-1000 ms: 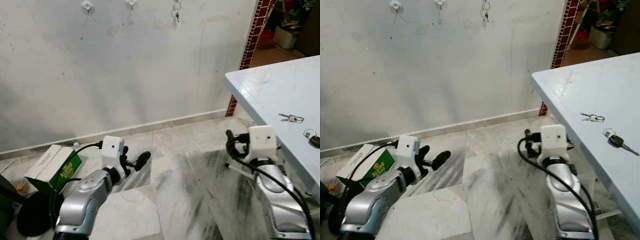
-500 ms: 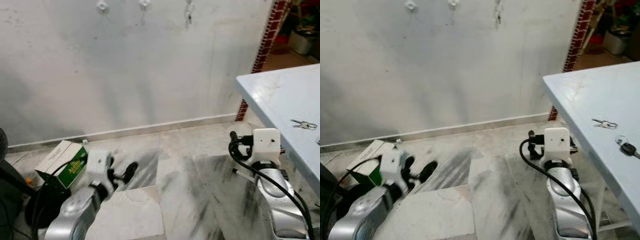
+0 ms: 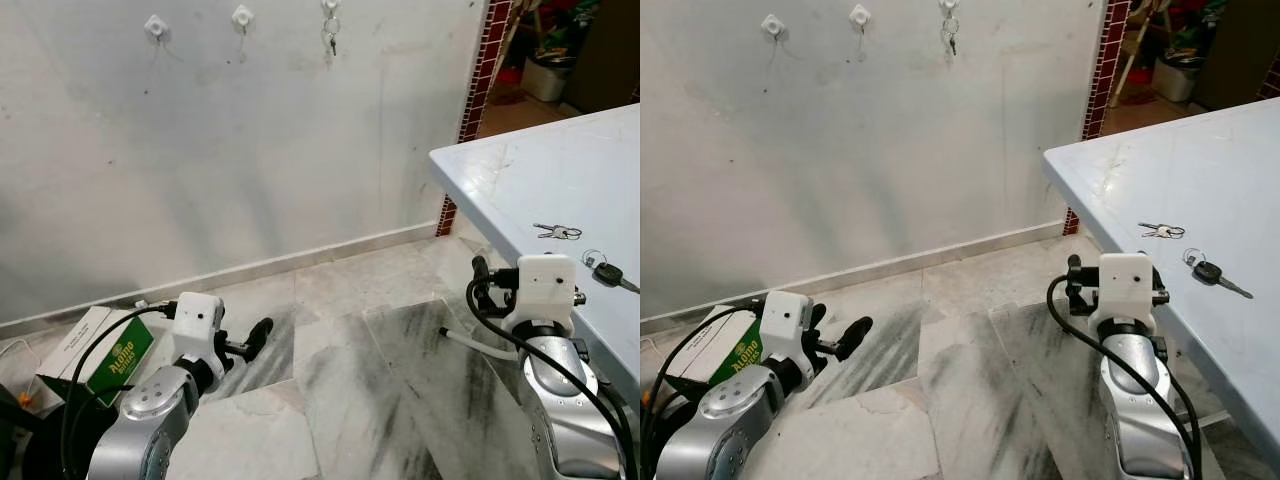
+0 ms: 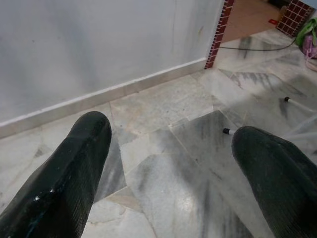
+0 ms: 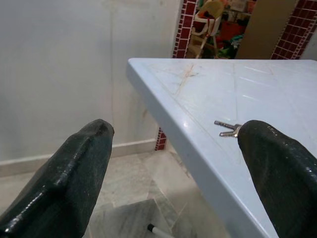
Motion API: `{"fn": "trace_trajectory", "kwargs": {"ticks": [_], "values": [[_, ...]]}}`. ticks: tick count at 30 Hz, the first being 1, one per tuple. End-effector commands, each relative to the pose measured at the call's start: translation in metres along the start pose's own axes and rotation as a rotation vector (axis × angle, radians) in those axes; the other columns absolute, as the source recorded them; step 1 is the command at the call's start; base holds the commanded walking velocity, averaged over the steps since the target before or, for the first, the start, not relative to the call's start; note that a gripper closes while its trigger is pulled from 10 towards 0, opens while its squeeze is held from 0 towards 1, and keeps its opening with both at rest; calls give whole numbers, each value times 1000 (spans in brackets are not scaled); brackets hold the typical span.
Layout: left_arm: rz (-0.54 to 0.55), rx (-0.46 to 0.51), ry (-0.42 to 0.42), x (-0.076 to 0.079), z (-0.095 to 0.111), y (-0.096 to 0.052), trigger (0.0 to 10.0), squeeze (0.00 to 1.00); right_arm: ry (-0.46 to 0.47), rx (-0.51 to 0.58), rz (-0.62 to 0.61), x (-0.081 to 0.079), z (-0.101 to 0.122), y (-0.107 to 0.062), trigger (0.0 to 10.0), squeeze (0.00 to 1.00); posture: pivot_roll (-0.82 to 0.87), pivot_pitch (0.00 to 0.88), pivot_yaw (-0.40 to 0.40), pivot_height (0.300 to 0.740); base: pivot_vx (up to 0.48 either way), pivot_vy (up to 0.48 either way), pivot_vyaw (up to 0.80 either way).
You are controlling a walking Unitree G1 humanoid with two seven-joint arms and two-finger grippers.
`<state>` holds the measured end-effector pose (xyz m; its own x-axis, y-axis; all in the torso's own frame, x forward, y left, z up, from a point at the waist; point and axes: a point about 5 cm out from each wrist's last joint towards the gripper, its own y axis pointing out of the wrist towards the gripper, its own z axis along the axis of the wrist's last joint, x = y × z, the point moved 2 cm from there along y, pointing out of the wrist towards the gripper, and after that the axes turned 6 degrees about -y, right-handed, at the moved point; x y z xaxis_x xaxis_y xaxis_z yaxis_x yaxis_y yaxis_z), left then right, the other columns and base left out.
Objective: Hang keys on a hook
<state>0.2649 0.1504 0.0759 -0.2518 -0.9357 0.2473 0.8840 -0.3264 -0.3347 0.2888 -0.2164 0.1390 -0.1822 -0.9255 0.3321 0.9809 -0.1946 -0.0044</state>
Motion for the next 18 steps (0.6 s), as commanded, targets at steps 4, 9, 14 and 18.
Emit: {"fn": "trace_trajectory", "kwargs": {"ticks": [4, 9, 14, 18], "values": [[26, 21, -21, -1, 4, 4, 10000, 0, 21, 5, 13, -7, 3, 2, 10000, 0, -68, 0, 105, 740, 0, 0, -800], [35, 36, -35, 2, 4, 6, 10000, 0, 26, 0, 34, -13, 3, 0, 10000, 0, -71, 0, 97, 740, 0, 0, -800], [29, 29, -45, 5, 2, 7, 10000, 0, 20, -5, 36, -11, 2, -1, 10000, 0, -78, 0, 90, 740, 0, 0, -800], [18, 15, -47, 8, -2, 7, 10000, 0, 14, -9, 33, -8, 2, 1, 10000, 0, -81, 0, 88, 740, 0, 0, -800]]}}
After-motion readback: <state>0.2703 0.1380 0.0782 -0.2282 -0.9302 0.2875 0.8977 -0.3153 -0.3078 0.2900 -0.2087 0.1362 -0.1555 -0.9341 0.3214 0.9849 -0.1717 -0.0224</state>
